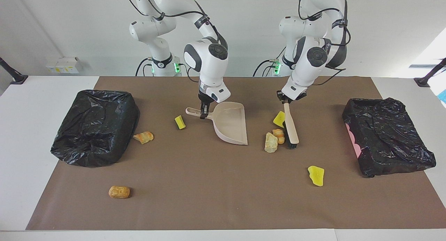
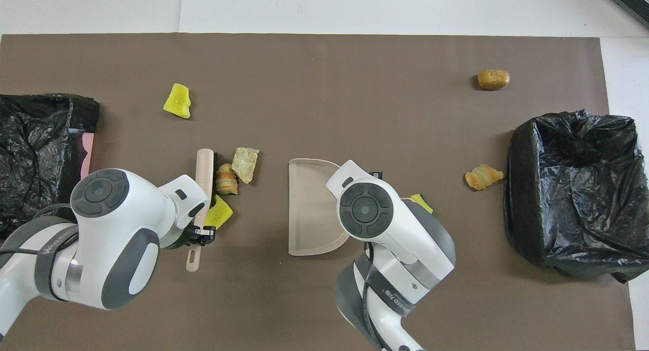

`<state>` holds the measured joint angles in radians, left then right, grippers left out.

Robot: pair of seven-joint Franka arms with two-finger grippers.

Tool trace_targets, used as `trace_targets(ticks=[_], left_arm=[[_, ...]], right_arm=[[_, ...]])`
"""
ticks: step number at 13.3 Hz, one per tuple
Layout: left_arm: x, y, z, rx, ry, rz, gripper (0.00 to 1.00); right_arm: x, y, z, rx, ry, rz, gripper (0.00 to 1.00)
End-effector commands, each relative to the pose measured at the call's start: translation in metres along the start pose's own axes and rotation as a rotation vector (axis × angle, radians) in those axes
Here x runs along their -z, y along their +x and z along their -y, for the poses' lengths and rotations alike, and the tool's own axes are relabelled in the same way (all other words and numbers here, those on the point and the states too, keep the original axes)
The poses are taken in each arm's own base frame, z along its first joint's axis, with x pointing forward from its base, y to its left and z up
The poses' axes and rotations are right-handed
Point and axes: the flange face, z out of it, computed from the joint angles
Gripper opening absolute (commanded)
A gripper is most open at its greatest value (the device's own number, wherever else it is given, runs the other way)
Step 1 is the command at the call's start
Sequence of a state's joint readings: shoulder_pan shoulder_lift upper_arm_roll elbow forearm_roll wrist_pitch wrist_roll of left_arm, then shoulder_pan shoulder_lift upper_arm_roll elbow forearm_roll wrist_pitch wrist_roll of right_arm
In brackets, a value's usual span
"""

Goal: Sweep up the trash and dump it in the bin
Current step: 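Sweep the sponge pieces and crumbs into the dustpan with the left gripper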

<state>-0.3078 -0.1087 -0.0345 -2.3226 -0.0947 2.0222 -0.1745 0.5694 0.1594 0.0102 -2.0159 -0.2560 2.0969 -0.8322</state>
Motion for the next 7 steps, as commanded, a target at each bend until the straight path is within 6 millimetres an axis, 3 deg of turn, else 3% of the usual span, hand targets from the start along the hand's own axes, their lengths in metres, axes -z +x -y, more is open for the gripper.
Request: trace_targets(ticks=[1,3,4,7], left_arm=[[0.004,0.007,-0.004,-0.083,0.011,-0.030,0.00],[0.005,0.006,-0.009,-0.210,0.013,-0.038,0.00],[0.005,0.005,-0.020,-0.317,0.015,-0.048,0.00],[0.004,-0.007,-0.054,-0.416,0.021,-0.046,0.00]], right_arm=[[-0.003,0.001,0.002,-0.028,-0.014,-0.005,0.00],[-0.005,0.002,0.002,-0.028,-0.011,-0.003,0.00],[-0.005,0.002,0.002,-0.030,-0.010,-0.004,0.00],[-0.005,0.002,0.002,-0.031,-0.007,-0.005,0.00]])
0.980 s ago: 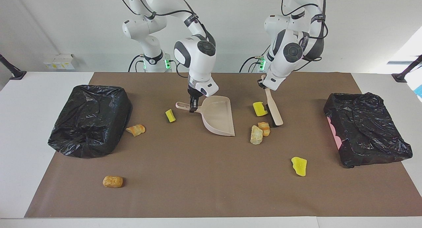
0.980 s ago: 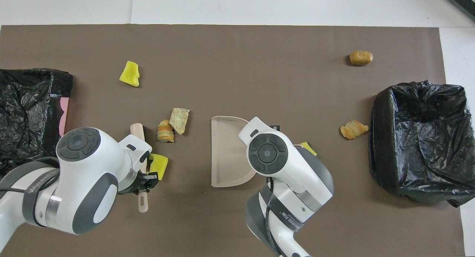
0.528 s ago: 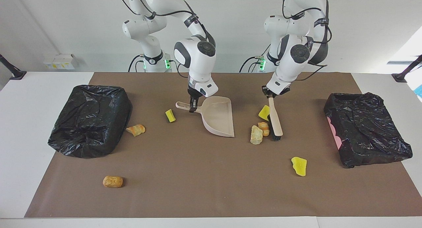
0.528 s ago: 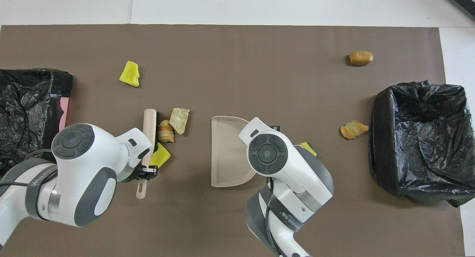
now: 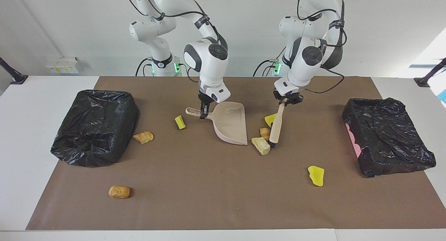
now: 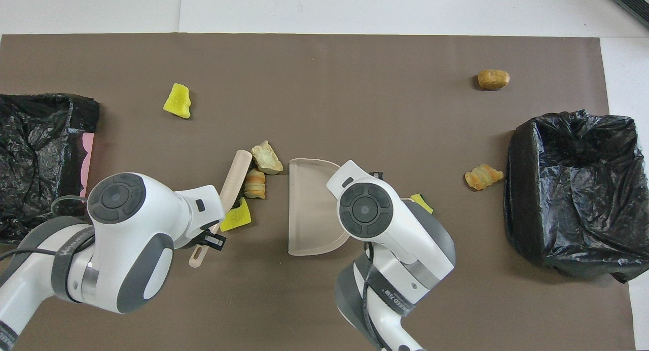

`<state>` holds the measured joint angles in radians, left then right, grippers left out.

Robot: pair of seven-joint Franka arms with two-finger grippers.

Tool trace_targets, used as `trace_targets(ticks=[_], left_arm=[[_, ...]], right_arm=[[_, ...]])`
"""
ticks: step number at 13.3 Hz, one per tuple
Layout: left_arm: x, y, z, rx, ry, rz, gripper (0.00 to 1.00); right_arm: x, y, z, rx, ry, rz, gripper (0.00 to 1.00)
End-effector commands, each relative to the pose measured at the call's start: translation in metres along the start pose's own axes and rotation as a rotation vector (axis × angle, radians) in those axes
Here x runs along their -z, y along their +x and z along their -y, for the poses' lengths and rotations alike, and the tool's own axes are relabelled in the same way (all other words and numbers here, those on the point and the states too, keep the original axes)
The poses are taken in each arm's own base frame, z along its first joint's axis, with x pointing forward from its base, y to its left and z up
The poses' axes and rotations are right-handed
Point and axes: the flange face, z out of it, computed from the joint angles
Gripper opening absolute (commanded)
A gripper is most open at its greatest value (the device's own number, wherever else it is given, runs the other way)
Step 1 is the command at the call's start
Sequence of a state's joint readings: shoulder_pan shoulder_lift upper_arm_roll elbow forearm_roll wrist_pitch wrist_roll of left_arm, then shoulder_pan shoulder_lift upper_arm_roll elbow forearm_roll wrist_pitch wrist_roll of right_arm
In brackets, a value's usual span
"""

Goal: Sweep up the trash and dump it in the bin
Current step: 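Sweep the sponge pieces and crumbs into the dustpan with the left gripper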

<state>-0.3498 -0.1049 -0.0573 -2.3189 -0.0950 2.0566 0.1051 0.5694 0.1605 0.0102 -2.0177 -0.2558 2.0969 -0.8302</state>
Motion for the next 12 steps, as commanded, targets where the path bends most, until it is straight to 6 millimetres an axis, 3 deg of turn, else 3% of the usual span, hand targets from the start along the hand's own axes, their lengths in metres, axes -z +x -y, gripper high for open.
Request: trace_targets(ticks=[1,5,8,12], left_arm=[[0.004,0.003,-0.039,-0.107,0.015,-0.015,0.00],[0.002,-0.006,-0.095,-0.196,-0.006,-0.011,0.00],[0.007,-0.006,-0.109,-0.171,-0.080,-0.014,0.00],[0.065,-0.017,-0.114,-0.157,-0.158,-0.004,0.00]], right_arm=[[-0.004,0.003,0.002,-0.030,-0.010,-0.007,0.00],[-0.007,0.004,0.002,-0.030,-0.005,-0.003,0.00],[-0.008,0.003,0.002,-0.030,-0.001,0.001,0.00],[-0.007,0.002,0.003,-0.031,0.006,0.008,0.00]])
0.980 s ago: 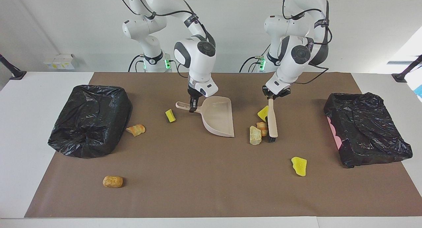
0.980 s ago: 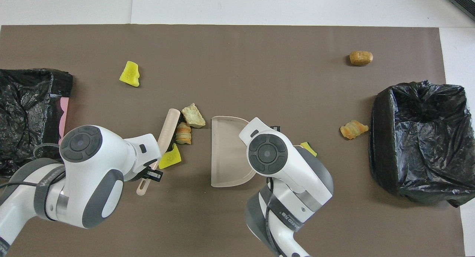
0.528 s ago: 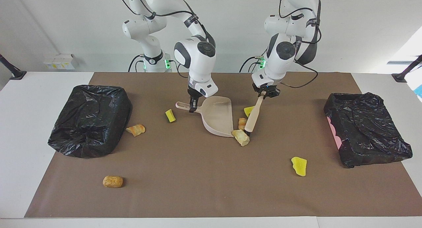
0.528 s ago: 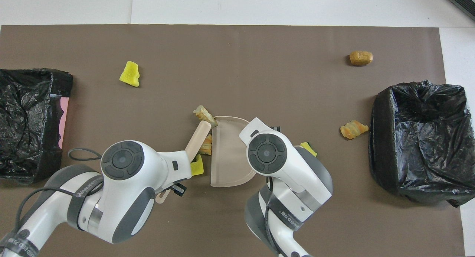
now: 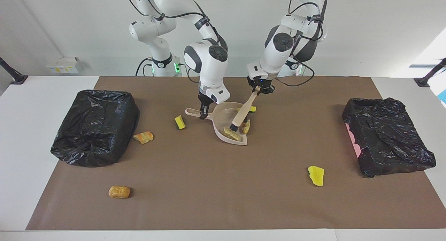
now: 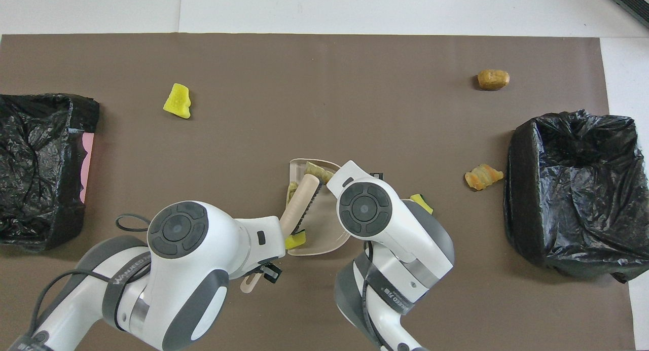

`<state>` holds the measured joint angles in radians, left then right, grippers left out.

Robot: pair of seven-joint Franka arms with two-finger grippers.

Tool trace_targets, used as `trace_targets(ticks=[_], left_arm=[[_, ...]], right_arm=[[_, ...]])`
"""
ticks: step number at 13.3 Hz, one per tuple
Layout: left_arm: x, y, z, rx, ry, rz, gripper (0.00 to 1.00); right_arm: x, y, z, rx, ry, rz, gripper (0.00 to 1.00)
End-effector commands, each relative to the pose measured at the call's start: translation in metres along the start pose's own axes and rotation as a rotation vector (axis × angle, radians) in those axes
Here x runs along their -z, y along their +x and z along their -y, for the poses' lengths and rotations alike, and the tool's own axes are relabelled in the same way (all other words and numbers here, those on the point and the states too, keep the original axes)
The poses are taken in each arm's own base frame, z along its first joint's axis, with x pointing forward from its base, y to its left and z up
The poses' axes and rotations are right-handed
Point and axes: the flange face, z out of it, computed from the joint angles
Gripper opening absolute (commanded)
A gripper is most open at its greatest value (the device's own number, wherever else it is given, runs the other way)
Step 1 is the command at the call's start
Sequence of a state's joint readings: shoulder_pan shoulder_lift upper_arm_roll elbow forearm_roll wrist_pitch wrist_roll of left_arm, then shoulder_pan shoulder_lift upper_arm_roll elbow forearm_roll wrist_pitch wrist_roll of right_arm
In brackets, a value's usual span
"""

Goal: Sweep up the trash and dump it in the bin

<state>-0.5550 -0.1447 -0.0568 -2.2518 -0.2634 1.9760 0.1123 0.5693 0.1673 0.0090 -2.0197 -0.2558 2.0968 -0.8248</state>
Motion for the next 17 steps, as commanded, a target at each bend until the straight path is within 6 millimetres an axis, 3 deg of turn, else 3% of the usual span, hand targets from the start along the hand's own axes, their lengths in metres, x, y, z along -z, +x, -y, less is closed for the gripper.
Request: trace_targets(ticks=[1,4,5,6,10,13,15,17], left_arm=[[0.032,-0.009,-0.007,0.012,-0.033,0.007,0.00],[0.034,-0.007,-0.002,0.127,-0.034,-0.007,0.00],[0.036,-0.006,0.016,0.193,-0.036,-0.012,0.00],[0.041,-0.005,0.045,0.267,-0.035,-0.025,0.00],[0.068,0.010,0.118,0.332,0.091,-0.057,0.00],[0.104,0.033,0.186,0.389,0.151,-0.097,0.00],[0.110,0.051,0.235,0.400,0.198,-0.079,0.00],[0.120,0.053,0.284,0.376,0.221,-0.086,0.00]], right_arm=[[-0.002,0.003,0.004,-0.022,-0.001,0.003,0.00],[-0.002,0.005,0.005,-0.017,0.001,0.006,0.00],[-0.002,0.005,0.005,-0.017,0.004,0.009,0.00],[-0.002,0.005,0.005,-0.017,0.004,0.009,0.00],[-0.001,0.005,0.005,-0.017,0.002,0.009,0.00],[-0.002,0.005,0.005,-0.017,0.004,0.010,0.00],[-0.002,0.005,0.005,-0.017,0.004,0.009,0.00],[-0.002,0.005,0.005,-0.017,0.004,0.009,0.00]])
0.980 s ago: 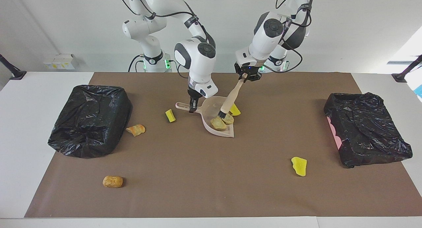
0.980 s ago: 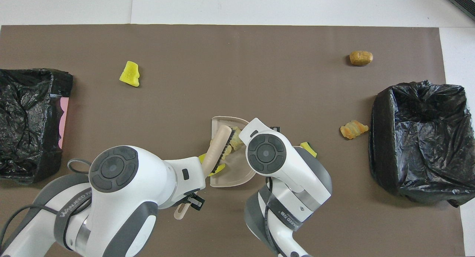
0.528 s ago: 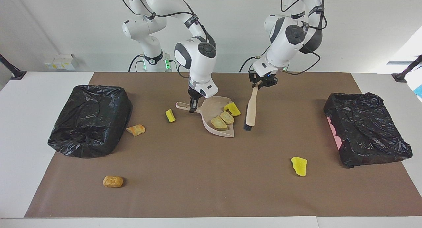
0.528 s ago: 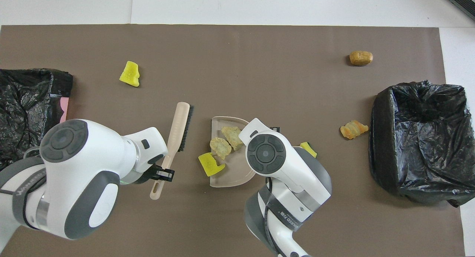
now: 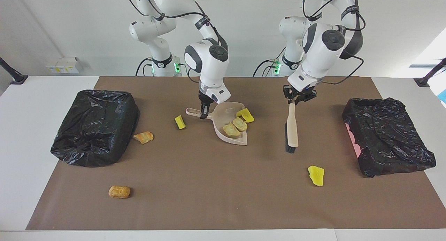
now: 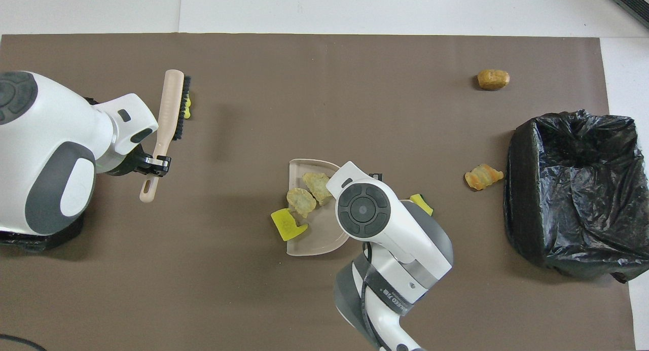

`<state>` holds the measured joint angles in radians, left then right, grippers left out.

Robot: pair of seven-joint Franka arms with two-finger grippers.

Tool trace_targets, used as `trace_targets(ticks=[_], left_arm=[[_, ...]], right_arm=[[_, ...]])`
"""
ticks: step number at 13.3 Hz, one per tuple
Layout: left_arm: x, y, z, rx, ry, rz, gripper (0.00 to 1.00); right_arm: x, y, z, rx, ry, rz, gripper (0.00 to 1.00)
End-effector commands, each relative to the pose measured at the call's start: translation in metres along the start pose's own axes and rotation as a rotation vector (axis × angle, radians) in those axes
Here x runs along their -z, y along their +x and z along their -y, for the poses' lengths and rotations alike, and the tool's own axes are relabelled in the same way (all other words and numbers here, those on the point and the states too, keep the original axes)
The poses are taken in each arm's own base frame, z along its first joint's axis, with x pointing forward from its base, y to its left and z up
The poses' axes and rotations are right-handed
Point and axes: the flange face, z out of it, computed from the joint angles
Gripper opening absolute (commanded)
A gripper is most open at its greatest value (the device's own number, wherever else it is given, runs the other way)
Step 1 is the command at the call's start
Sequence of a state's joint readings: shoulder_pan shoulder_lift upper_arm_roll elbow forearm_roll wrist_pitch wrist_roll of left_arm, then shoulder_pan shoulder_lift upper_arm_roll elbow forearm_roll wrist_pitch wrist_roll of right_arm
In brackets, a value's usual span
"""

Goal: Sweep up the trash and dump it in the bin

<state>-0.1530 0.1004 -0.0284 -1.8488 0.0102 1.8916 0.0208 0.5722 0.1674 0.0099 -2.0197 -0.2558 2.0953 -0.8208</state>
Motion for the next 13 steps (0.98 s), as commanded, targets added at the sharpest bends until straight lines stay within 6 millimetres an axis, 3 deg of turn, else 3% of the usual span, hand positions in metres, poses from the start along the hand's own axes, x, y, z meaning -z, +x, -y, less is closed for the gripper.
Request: trace_targets(ticks=[1,2,3,4,6,9,11,13], left_arm=[[-0.003,0.042,0.059,-0.056,0.037,0.006,0.00],[-0.010,0.053,0.087,-0.064,0.044,0.007,0.00],[-0.010,0.065,0.102,-0.072,0.066,-0.001,0.00],[-0.027,0.074,0.106,-0.096,0.097,0.019,0.00],[-0.042,0.077,0.109,-0.116,0.138,0.047,0.00],[-0.068,0.063,0.097,-0.233,0.121,0.116,0.00],[-0.079,0.042,0.067,-0.282,0.113,0.157,0.00],[-0.079,0.035,0.039,-0.330,0.108,0.198,0.00]], right_arm=[[-0.002,0.003,0.004,-0.017,0.004,0.009,0.00],[-0.002,0.003,0.004,-0.017,0.004,0.009,0.00],[-0.002,0.003,0.004,-0.017,0.004,0.009,0.00],[-0.002,0.003,0.004,-0.017,0.004,0.009,0.00],[-0.003,0.003,0.004,-0.019,0.004,0.009,0.00],[-0.002,0.003,0.004,-0.017,0.004,0.009,0.00],[-0.003,0.003,0.005,-0.017,0.005,0.010,0.00],[-0.003,0.002,0.004,-0.018,0.006,0.010,0.00]])
